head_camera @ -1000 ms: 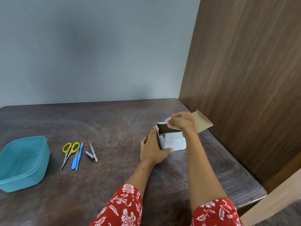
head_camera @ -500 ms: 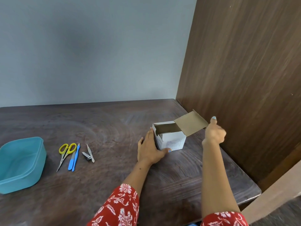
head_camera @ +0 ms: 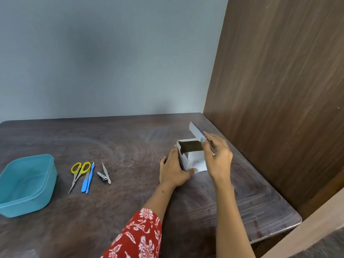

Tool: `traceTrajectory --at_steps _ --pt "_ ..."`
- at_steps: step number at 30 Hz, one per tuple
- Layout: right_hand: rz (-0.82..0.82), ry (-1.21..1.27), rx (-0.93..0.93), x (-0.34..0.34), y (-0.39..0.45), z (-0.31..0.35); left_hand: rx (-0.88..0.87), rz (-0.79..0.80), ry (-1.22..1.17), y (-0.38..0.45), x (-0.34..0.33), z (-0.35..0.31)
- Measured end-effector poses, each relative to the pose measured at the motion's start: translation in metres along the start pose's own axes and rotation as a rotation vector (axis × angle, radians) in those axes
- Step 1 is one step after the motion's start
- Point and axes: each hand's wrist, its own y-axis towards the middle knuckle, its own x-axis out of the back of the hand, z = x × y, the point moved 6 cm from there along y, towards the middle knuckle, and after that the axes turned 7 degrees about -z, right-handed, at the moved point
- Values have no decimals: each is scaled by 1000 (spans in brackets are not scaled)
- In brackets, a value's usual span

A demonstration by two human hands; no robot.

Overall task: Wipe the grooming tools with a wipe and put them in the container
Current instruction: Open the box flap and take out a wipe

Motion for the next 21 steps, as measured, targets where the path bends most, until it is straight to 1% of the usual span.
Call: traceTrajectory --at_steps 2,8,16,21 --pt "64 -61 33 -8 -9 -2 -6 -1 14 0 -1 1" --pt "235 -189 32 -24 -24 -7 -32 7 7 -1 -2 1" --pt "301 -269 26 -31 -29 -7 -45 -8 -9 0 -3 1" --pt "307 -302 18 -32 -30 -7 -42 -20 -21 1 -4 3"
